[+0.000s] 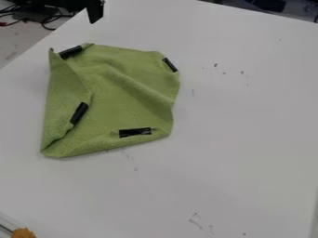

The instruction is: Unfold the cloth from the left

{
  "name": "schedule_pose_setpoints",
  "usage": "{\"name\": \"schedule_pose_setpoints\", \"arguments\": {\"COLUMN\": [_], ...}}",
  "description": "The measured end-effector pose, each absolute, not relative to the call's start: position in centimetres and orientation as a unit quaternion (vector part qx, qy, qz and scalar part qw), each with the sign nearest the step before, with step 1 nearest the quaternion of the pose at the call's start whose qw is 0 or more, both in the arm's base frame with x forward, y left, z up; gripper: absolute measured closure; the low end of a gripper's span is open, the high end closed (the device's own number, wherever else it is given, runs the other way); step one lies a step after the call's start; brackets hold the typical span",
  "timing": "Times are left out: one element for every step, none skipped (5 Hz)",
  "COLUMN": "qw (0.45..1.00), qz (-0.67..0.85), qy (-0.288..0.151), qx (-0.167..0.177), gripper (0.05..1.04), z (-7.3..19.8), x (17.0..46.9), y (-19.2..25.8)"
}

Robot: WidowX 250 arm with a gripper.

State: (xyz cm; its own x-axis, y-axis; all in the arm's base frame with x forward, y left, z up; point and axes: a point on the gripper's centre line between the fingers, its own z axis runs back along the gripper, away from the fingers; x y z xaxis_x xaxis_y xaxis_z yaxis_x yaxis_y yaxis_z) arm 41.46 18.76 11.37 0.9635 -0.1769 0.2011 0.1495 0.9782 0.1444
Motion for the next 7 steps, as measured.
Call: {"name": "schedule_pose_setpoints", "arguments": {"qw": [0.991,0.996,0.996,0.998,0.999,0.998,0.997], "qz": [-0.079,-0.067,-0.055,-0.019,0.019,0.050,0.075], "qy": [-0.091,-0.050,-0.058,-0.048,-0.029,-0.026,-0.021], "qx": [0.053,0.041,0.037,0.028,0.007,-0.001,-0.007], "gripper": [0.082,0.082,0.082,0.082,0.082,0.082,0.082], "z": [9.7,7.4,9.1,9.4,7.4,5.4,3.8], "x": [41.2,38.5,36.6,33.9,31.3,28.9,27.1], "y": [18.6,17.4,15.5,12.9,11.4,10.4,10.8]}}
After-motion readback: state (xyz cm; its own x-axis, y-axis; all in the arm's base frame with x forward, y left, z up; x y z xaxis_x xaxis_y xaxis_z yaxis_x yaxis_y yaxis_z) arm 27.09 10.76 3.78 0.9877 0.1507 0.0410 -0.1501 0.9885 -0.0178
